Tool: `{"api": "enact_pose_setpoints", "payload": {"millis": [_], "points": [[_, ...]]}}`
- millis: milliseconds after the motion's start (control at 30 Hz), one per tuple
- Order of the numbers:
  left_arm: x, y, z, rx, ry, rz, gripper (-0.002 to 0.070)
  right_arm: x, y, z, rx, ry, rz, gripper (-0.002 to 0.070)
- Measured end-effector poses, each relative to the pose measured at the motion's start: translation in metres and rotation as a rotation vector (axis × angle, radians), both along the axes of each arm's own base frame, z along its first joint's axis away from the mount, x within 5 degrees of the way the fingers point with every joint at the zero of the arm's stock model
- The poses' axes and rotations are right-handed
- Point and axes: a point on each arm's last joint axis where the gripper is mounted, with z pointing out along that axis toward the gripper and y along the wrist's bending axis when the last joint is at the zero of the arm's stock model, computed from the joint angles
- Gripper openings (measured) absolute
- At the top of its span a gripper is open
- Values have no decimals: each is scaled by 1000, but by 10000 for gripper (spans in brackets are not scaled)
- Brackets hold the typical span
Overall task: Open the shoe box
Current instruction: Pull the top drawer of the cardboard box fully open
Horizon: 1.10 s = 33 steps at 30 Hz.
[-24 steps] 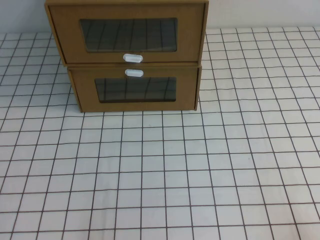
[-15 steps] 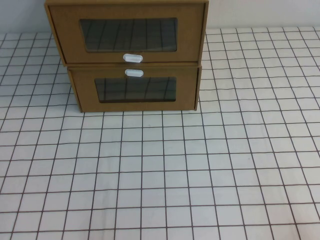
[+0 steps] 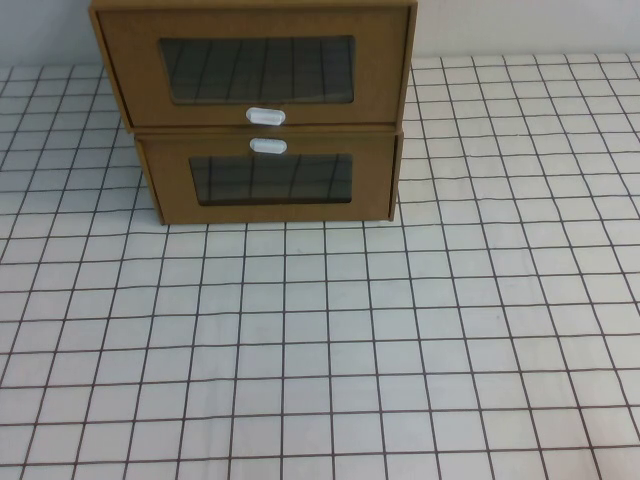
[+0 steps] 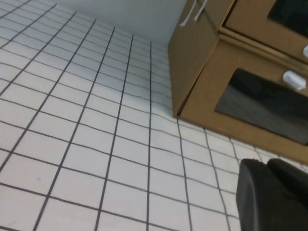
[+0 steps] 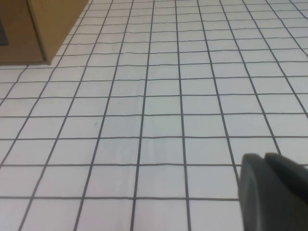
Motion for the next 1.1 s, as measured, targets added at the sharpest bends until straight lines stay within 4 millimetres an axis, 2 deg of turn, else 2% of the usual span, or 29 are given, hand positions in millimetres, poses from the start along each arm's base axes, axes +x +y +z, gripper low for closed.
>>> {"api": "enact_pose_setpoints", "payload": {"millis": [200, 433, 667, 733, 900, 1033, 1100], "points": [[1, 1, 6, -76, -60, 19, -2, 0, 0, 0, 0, 0, 0, -13], [1, 2, 7, 9, -77, 19, -2, 0, 0, 0, 0, 0, 0, -13], [1, 2, 10, -40, -94, 25, -2, 0, 0, 0, 0, 0, 0, -13], [-1, 0, 22, -46, -80, 5, -2, 0, 0, 0, 0, 0, 0, -13], [7, -5, 72, 41, 58, -63, -2, 0, 0, 0, 0, 0, 0, -13], [37, -11, 108, 187, 254, -164, -2, 0, 0, 0, 0, 0, 0, -13], [56, -16, 132, 245, 296, -236, -2, 0, 0, 0, 0, 0, 0, -14]]}}
